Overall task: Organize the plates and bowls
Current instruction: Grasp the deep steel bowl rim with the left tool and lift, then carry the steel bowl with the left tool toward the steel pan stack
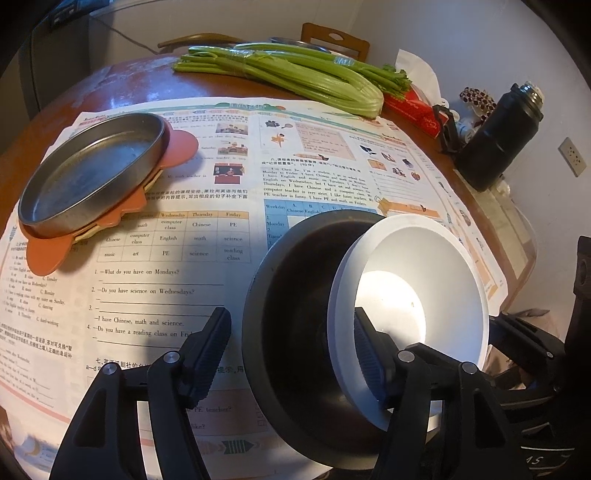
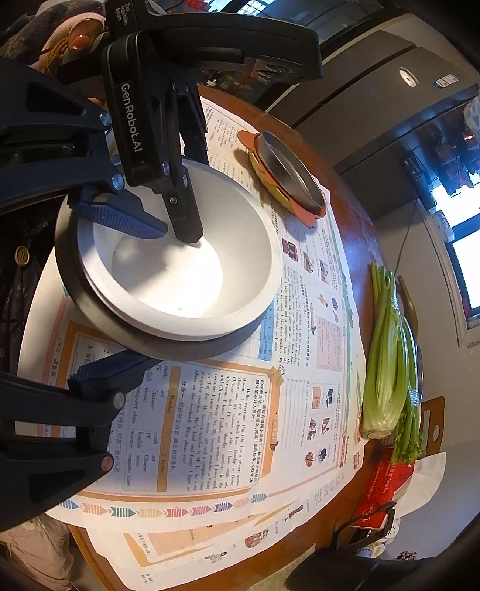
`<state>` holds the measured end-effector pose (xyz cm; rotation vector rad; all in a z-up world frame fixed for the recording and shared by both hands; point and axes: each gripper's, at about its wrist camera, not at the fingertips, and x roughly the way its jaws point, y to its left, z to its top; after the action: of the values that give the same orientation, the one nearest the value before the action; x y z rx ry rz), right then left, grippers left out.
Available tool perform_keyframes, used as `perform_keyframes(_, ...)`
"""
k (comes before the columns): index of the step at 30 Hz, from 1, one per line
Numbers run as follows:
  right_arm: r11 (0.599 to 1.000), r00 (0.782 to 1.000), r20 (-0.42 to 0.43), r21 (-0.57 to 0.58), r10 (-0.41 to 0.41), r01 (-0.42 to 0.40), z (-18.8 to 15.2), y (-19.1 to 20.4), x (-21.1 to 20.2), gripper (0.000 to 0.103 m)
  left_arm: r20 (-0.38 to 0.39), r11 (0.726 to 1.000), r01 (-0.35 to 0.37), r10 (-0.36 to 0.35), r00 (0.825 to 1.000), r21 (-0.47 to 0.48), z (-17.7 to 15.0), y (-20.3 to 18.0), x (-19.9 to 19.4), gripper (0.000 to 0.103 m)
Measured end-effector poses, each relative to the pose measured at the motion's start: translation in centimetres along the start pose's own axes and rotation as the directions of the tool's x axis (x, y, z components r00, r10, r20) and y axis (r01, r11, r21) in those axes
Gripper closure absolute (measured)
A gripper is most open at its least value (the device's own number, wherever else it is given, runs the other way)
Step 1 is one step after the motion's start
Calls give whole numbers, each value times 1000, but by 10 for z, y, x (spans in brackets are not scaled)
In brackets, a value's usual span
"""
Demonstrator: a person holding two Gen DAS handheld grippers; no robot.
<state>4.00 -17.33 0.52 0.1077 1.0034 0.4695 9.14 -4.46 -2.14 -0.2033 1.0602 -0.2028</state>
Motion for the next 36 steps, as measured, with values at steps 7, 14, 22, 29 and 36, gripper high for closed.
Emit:
perform_keyframes(7, 1000, 1000, -1, -3, 6, -6, -1, 0, 1, 43, -1, 999, 33, -33, 999, -4, -1, 0, 1, 36)
perform_keyframes(14, 999, 999, -6, 11, 35, -35, -2, 0, 5, 42, -3, 999, 47, -47, 999, -19, -2, 2, 1, 36)
perform_keyframes(22, 999, 999, -8, 19, 49, -48, -2, -2, 5, 42, -18, 993, 112, -112, 994, -32, -5, 1, 1, 51)
perform_keyframes(29, 999, 999, -17, 19, 49, -49, -2, 1, 5, 42, -17, 993, 110, -110, 994, -44, -5, 4, -1, 52)
perform_keyframes(36, 998, 998, -21, -5, 59, -59, 5, 13, 7, 42, 8, 992, 108, -108, 994, -68, -2, 16, -11, 52)
